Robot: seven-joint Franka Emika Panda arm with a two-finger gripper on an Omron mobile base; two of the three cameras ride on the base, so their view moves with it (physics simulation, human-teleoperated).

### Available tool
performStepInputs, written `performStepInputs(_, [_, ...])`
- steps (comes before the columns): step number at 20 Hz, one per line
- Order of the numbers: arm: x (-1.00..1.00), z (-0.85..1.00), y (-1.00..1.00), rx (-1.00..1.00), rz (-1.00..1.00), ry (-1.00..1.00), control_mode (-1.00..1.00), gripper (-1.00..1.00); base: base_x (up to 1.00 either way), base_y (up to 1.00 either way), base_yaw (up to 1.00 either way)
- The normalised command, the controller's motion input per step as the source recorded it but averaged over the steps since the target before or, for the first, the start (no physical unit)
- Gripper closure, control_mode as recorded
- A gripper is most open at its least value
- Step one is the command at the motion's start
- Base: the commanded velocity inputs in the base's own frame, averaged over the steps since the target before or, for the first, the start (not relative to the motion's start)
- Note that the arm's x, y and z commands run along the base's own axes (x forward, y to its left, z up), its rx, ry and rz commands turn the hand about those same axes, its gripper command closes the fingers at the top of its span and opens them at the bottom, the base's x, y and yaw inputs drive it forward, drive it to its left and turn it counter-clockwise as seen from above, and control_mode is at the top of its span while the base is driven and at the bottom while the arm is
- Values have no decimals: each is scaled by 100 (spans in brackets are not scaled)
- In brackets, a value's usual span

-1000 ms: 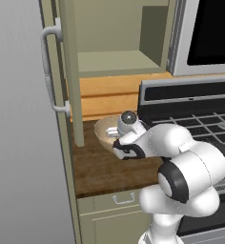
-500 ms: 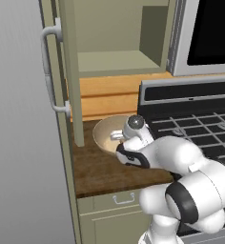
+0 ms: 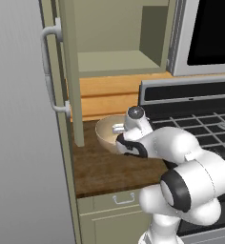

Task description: Open the cabinet, pick up the bread from the cabinet and place it in the basket. Then move the basket to the dining counter.

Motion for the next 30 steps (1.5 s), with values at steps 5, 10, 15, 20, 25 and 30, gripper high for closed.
performStepInputs(5, [65,0,0,0,-17,-2,-100,-100,0,0,0])
performStepInputs(10, [66,0,0,-2,-19,36,-100,-100,0,0,0])
performStepInputs(15, [53,1,0,0,-13,32,-100,-100,0,0,0])
performStepInputs(20, [48,0,0,3,-6,17,-100,-100,0,0,0])
performStepInputs(25, [29,0,-3,2,0,0,-100,-100,0,0,0])
performStepInputs(30, [3,-9,0,1,0,-15,-100,-100,0,0,0])
